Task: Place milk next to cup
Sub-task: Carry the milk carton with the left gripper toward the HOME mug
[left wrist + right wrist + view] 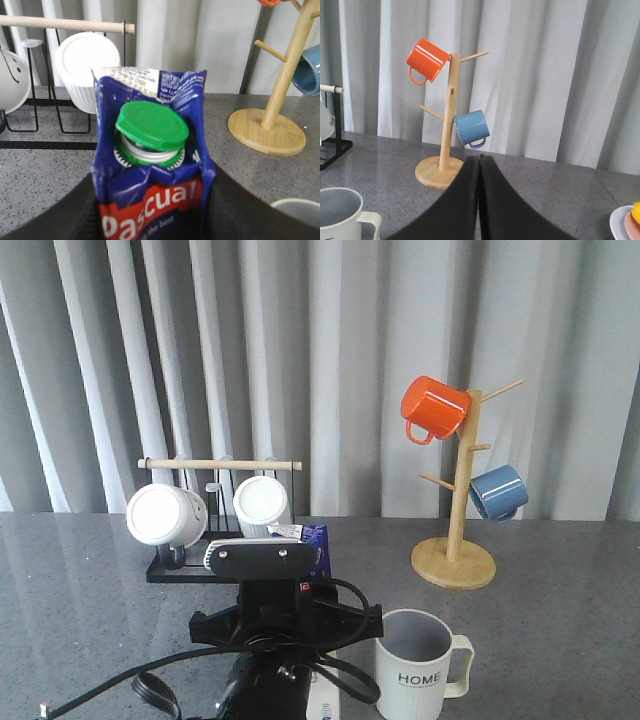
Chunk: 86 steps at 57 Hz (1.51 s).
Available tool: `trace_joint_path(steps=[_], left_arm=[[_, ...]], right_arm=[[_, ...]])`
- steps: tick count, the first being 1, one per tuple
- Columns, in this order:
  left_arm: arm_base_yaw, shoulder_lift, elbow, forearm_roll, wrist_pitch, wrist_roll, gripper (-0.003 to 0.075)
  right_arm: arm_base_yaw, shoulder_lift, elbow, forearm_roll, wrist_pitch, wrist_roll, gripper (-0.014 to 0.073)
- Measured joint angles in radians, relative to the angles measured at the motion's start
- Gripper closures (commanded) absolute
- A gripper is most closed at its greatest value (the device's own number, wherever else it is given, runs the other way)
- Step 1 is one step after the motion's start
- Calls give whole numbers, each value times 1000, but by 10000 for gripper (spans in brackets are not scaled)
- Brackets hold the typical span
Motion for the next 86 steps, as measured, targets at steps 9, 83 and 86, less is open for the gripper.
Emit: trace_joint_path(steps=[9, 83, 86], left_arm=[[-16, 15, -1, 5, -16, 3, 624], [-69, 55, -8, 58, -51, 9, 624], [-69, 55, -8, 58, -51, 9, 622]], right_arm=[[0, 0, 0, 0, 0, 0, 603], [0, 0, 0, 0, 0, 0, 603], [0, 0, 0, 0, 0, 0, 603]])
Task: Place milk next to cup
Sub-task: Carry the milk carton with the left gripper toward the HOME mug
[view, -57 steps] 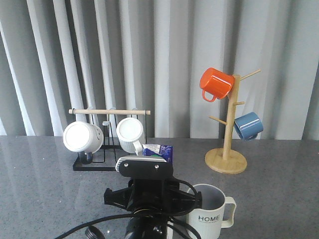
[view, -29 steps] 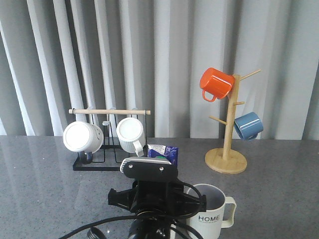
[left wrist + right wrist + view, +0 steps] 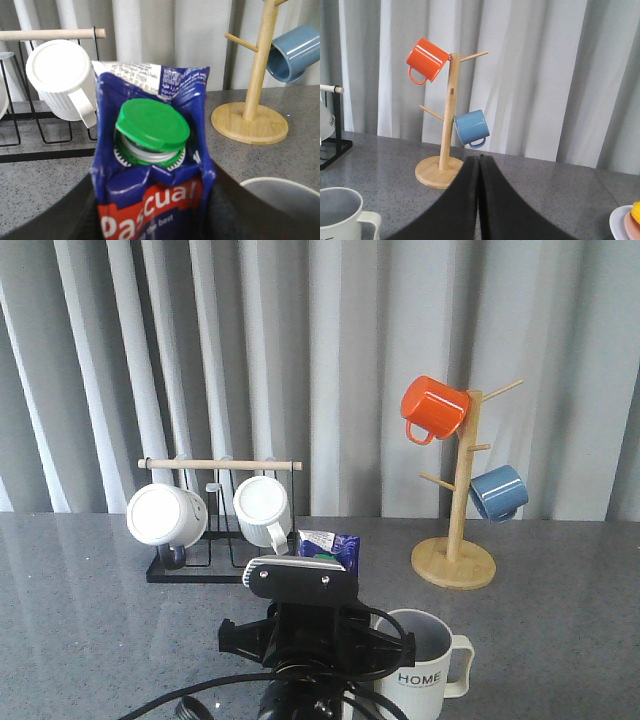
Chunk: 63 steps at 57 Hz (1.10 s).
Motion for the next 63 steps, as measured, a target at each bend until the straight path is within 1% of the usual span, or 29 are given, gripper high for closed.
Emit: trace_joint_path(steps=[11, 18, 30, 36, 46, 50, 52, 63], left_arm=[[0, 0, 0, 0, 1, 0, 601], [0, 0, -1, -15, -1, 0, 545], [0, 0, -3, -34, -7, -2, 358], [0, 0, -3, -44, -12, -2, 251], [0, 6, -3, -73, 18, -5, 62], [-1, 10, -3, -84, 30, -5, 1], [-1, 10, -3, -85, 32, -5, -14], [-1, 9, -3, -85, 34, -5, -2]], right_arm=[[0, 0, 0, 0, 0, 0, 603], [0, 0, 0, 0, 0, 0, 603], [0, 0, 0, 0, 0, 0, 603], [0, 0, 0, 0, 1, 0, 603], [0, 0, 0, 0, 1, 0, 603], [0, 0, 0, 0, 1, 0, 603], [0, 0, 0, 0, 1, 0, 603], [0, 0, 0, 0, 1, 0, 603]])
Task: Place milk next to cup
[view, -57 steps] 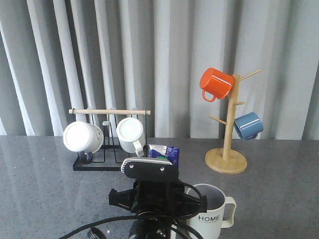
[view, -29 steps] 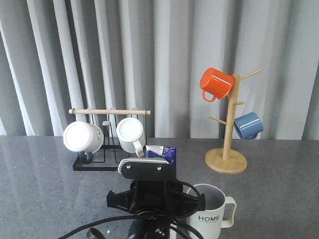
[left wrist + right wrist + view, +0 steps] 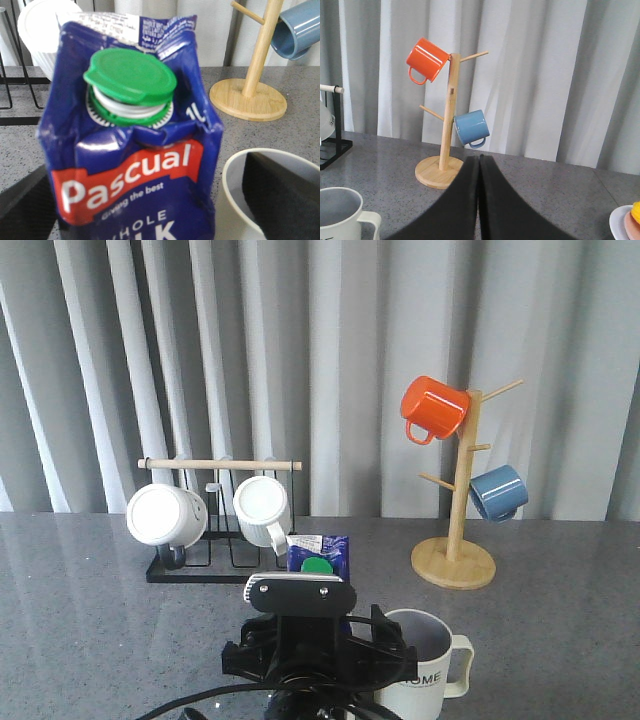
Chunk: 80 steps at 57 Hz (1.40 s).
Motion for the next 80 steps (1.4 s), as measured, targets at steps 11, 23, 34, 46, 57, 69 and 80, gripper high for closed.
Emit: trace_joint_path(steps=[11, 23, 34, 46, 57, 69, 80], left_arm=[[0, -29, 0, -1, 1, 4, 1], [0, -83, 0, -1, -5, 50, 4], [0, -161, 0, -3, -2, 57, 10], [0, -297, 0, -4, 34, 172, 169], [0, -439, 0, -33, 92, 315, 729], [0, -602, 0, -180, 95, 352, 727], [0, -685, 0, -232, 62, 358, 727]], right_arm=[[0, 0, 0, 0, 0, 0, 603], [0, 0, 0, 0, 0, 0, 603], [0, 0, 0, 0, 0, 0, 603], [0, 0, 0, 0, 0, 0, 603], [0, 0, 0, 0, 0, 0, 603], [0, 0, 0, 0, 0, 0, 603], [0, 0, 0, 0, 0, 0, 603]])
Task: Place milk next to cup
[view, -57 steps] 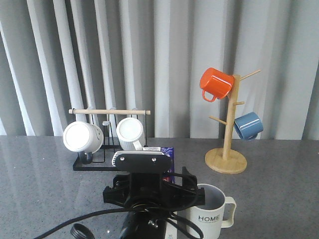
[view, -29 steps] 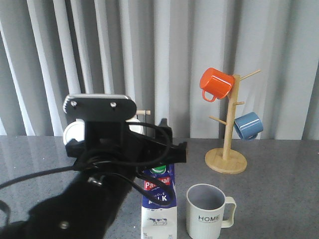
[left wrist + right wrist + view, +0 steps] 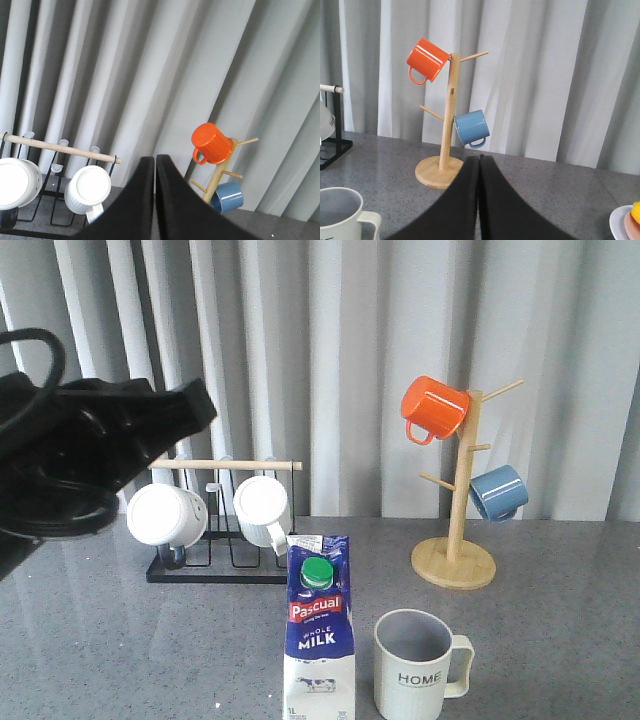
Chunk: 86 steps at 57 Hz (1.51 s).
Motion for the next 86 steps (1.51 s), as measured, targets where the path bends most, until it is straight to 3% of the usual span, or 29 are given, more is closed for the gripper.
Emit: trace_joint_path(steps=[17, 26, 34, 46, 58, 65, 72, 78, 86], left_arm=[[0, -17, 0, 21, -5, 0, 727], [0, -42, -19, 124, 85, 0, 727], [0, -56, -25, 302, 159, -8, 727], [57, -160, 152, 367, 130, -52, 727], [192, -317, 446, 539, 123, -335, 727], [285, -416, 597, 684, 214, -474, 727], [386, -501, 722, 734, 312, -562, 727], [483, -558, 825, 763, 356, -654, 727], [583, -669, 961, 924, 391, -810, 727]], right_arm=[[0, 0, 0, 0, 0, 0, 603], [0, 0, 0, 0, 0, 0, 603], [0, 0, 0, 0, 0, 0, 603], [0, 0, 0, 0, 1, 0, 603], [0, 0, 0, 0, 6, 0, 603], [0, 0, 0, 0, 6, 0, 603], [0, 0, 0, 0, 8, 0, 603], [0, 0, 0, 0, 8, 0, 603], [0, 0, 0, 0, 8, 0, 603]])
